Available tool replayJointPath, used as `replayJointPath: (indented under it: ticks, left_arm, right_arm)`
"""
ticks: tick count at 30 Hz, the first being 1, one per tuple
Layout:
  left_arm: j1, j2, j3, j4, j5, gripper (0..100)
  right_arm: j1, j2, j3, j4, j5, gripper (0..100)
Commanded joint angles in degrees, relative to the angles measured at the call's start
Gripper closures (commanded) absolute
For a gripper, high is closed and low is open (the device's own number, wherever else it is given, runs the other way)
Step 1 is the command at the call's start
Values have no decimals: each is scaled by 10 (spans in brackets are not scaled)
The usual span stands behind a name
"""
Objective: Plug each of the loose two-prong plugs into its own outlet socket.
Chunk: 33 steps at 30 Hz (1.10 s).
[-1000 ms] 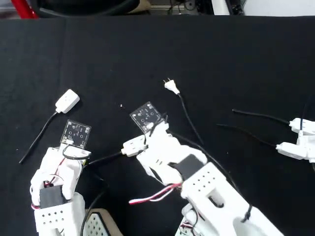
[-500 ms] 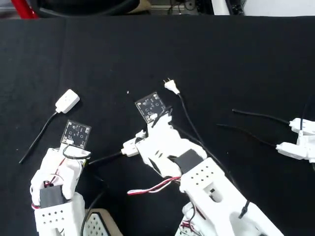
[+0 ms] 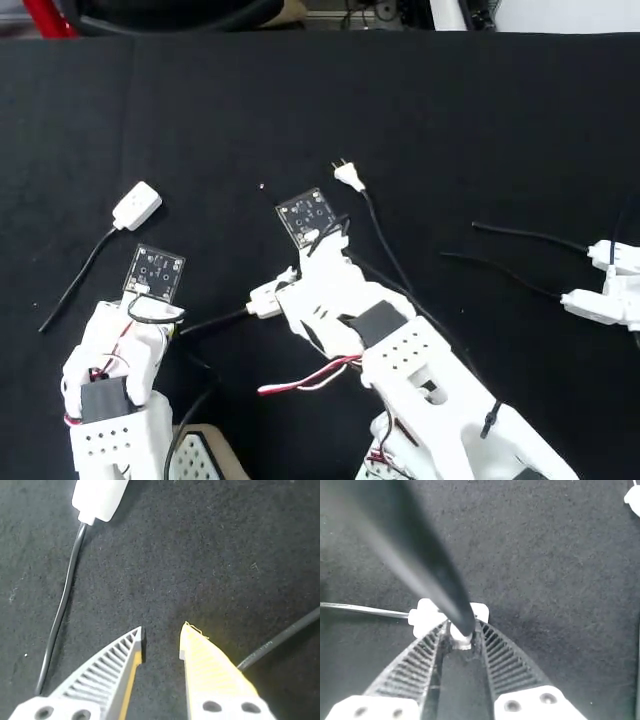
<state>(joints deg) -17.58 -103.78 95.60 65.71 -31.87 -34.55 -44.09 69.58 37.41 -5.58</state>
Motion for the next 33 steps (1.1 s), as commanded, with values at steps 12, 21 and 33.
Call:
replayJointPath:
  ticks: [12,21,33]
  left_arm:
    - [-5,-5,-4,-11,4,870]
    - [-5,-5,-4,-11,4,870]
    - [-5,-5,-4,-12,4,870]
  right_arm:
    - [31,3,-3,-14,-5,987]
    - [25,77,-15,-44,-5,987]
    - [24,118,-35,-44,-5,987]
